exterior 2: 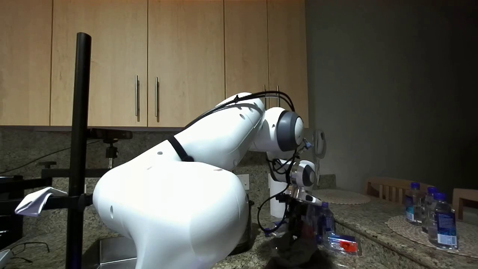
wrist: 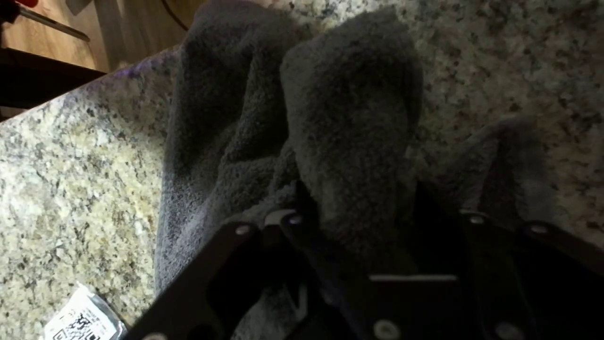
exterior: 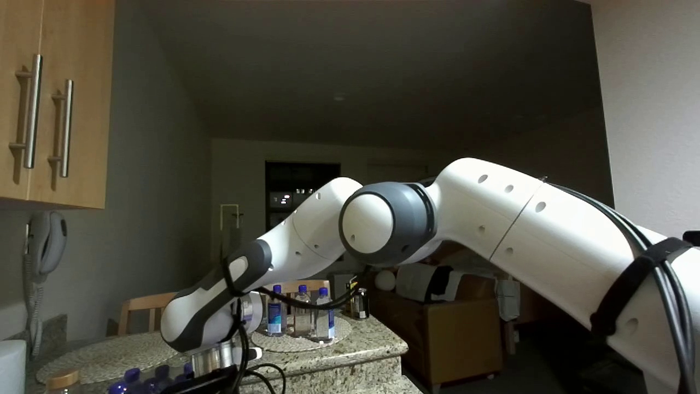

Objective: Move the grey towel to the left side of the counter.

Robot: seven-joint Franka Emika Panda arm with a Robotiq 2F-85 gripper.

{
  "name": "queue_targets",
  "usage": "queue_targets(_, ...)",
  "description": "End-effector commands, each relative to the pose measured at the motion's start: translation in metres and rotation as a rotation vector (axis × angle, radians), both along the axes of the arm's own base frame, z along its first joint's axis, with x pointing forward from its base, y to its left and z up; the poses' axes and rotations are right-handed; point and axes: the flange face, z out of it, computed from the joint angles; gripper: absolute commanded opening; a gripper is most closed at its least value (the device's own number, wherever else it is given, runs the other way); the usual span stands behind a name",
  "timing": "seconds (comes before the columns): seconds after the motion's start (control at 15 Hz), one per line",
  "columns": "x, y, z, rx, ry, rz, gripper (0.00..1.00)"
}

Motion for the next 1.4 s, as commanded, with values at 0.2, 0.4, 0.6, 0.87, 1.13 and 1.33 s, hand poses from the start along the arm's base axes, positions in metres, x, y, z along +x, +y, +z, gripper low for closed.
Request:
queue_targets(0.2,-0.006,0.024,0.04,-0.032,-0.05,-0.117,1.0)
queue_targets(0.4,-0.018,0.046,0.069,-0.044,-0.062,-0.156,1.0)
queue_targets(0.6,-0.035,0.074,0.1,-0.033,-0.1,-0.183,1.0)
queue_targets(0.87,-0.06,0.113,0.145,-0.045,-0.181,-0.292,1.0)
queue_targets(1.13,-0.077,0.139,0.189,-0.051,-0.252,-0.416,1.0)
queue_targets(1.33,-0.084,0.142,0.224,-0.002,-0.334,-0.514,1.0)
